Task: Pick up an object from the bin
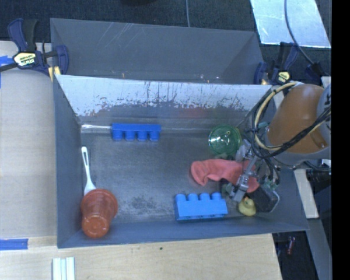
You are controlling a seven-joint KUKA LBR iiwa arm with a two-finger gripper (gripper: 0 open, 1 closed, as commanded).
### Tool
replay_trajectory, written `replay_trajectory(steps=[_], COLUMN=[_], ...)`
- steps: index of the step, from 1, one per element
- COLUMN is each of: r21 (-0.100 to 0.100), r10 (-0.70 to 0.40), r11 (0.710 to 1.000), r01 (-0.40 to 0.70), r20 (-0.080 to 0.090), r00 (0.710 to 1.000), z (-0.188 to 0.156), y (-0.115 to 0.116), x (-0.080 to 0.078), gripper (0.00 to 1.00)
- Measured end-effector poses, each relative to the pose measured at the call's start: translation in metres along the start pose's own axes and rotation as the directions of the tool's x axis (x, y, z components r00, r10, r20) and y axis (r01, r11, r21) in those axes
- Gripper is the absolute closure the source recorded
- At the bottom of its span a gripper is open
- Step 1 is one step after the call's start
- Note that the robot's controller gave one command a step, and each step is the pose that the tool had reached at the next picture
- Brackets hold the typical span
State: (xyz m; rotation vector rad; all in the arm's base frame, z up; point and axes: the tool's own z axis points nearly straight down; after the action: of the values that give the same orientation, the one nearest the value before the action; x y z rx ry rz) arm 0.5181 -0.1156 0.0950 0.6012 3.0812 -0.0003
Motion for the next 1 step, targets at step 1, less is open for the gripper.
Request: replay_trajectory(steps=[1], r21=[0.000], r10=[-0.088], r11=[0.996], r01=[0.088], r20=[-0.007], r00=[0.996], z=[0.0065], y=[-0.0030], x=[-0.0097], gripper=[0.00])
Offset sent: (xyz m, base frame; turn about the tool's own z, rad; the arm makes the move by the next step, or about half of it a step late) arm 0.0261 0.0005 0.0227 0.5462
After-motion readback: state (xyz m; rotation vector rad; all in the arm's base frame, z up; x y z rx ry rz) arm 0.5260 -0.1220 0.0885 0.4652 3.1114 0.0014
